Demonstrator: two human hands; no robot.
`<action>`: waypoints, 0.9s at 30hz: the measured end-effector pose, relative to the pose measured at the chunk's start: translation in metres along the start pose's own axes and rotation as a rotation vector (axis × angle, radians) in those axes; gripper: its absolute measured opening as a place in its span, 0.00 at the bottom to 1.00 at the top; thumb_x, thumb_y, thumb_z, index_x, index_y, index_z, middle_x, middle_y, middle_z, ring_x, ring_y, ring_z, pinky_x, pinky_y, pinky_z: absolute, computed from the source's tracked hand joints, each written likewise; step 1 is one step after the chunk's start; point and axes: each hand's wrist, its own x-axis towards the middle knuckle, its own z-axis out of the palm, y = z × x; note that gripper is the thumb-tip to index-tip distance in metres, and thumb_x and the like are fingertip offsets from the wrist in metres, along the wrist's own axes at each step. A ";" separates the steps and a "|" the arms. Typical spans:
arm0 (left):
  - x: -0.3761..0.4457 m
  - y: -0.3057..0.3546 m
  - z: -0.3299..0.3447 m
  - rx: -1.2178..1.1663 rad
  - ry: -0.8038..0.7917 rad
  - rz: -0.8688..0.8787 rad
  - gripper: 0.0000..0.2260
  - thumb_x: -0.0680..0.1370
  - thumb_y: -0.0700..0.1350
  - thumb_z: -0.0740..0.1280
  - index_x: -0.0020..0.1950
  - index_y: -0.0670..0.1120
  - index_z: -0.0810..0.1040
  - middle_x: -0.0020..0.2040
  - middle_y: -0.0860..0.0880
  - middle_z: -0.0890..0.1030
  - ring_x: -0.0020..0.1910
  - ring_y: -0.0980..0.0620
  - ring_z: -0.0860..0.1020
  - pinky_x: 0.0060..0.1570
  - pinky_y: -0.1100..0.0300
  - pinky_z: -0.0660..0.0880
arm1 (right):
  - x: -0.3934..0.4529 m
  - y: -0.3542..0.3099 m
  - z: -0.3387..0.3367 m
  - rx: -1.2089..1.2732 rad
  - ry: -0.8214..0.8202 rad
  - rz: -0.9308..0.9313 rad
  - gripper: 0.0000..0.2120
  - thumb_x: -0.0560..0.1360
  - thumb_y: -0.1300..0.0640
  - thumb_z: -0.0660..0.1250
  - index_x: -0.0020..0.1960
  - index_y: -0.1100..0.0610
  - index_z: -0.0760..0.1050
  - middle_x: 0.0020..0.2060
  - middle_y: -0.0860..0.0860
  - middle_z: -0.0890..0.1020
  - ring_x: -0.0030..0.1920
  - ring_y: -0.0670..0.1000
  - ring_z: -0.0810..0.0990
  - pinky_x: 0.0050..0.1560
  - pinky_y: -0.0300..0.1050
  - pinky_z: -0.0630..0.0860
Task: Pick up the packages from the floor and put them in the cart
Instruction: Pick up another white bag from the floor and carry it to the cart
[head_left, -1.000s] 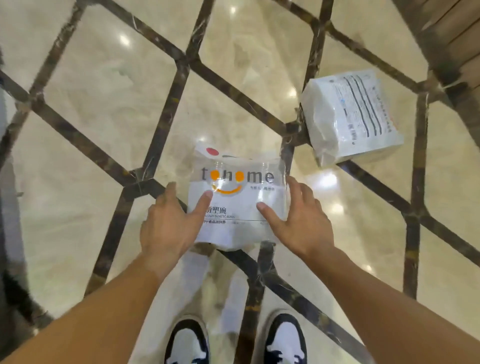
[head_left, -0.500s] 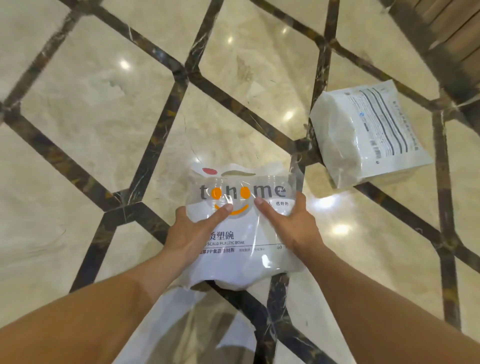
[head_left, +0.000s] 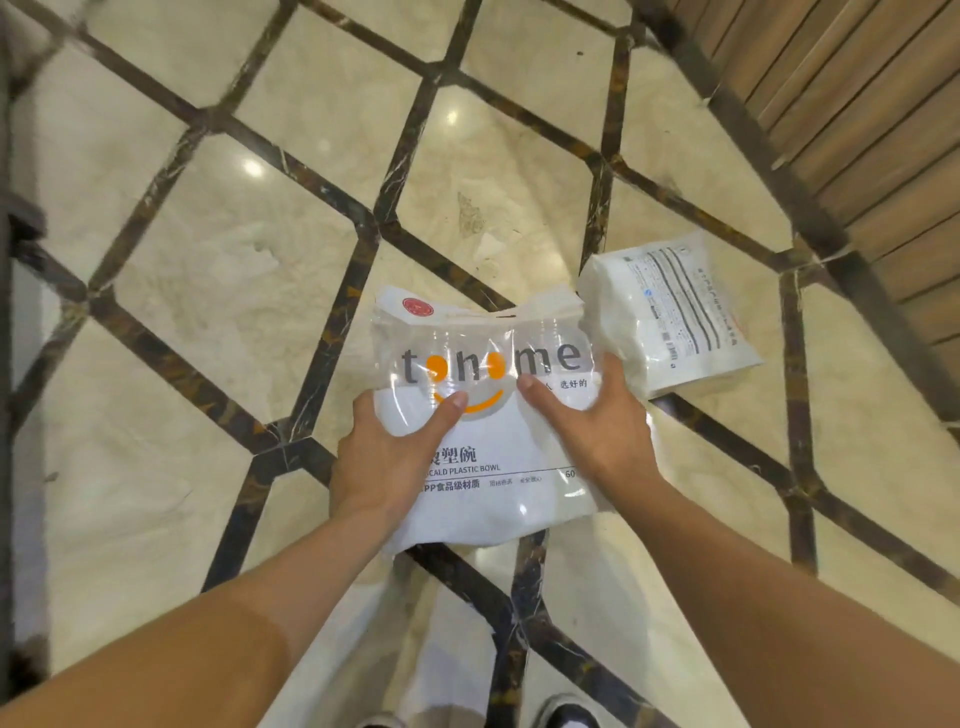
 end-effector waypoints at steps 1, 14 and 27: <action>-0.017 0.022 -0.011 0.005 -0.005 0.024 0.48 0.57 0.81 0.68 0.69 0.54 0.72 0.57 0.53 0.82 0.57 0.44 0.81 0.62 0.44 0.79 | -0.011 -0.019 -0.021 0.017 0.012 -0.011 0.47 0.66 0.25 0.73 0.78 0.45 0.64 0.69 0.49 0.79 0.70 0.56 0.77 0.69 0.57 0.75; -0.310 0.438 -0.180 0.097 -0.100 0.441 0.38 0.61 0.80 0.69 0.61 0.58 0.71 0.54 0.53 0.81 0.57 0.43 0.81 0.57 0.48 0.79 | -0.208 -0.328 -0.411 0.268 0.354 -0.016 0.33 0.68 0.32 0.78 0.65 0.45 0.71 0.56 0.46 0.82 0.58 0.52 0.82 0.58 0.48 0.78; -0.610 0.638 -0.199 0.246 -0.514 1.011 0.46 0.59 0.82 0.67 0.67 0.55 0.75 0.62 0.49 0.84 0.62 0.42 0.81 0.61 0.48 0.78 | -0.475 -0.383 -0.666 0.372 0.943 0.064 0.45 0.58 0.18 0.71 0.63 0.48 0.80 0.53 0.44 0.86 0.55 0.52 0.85 0.54 0.49 0.79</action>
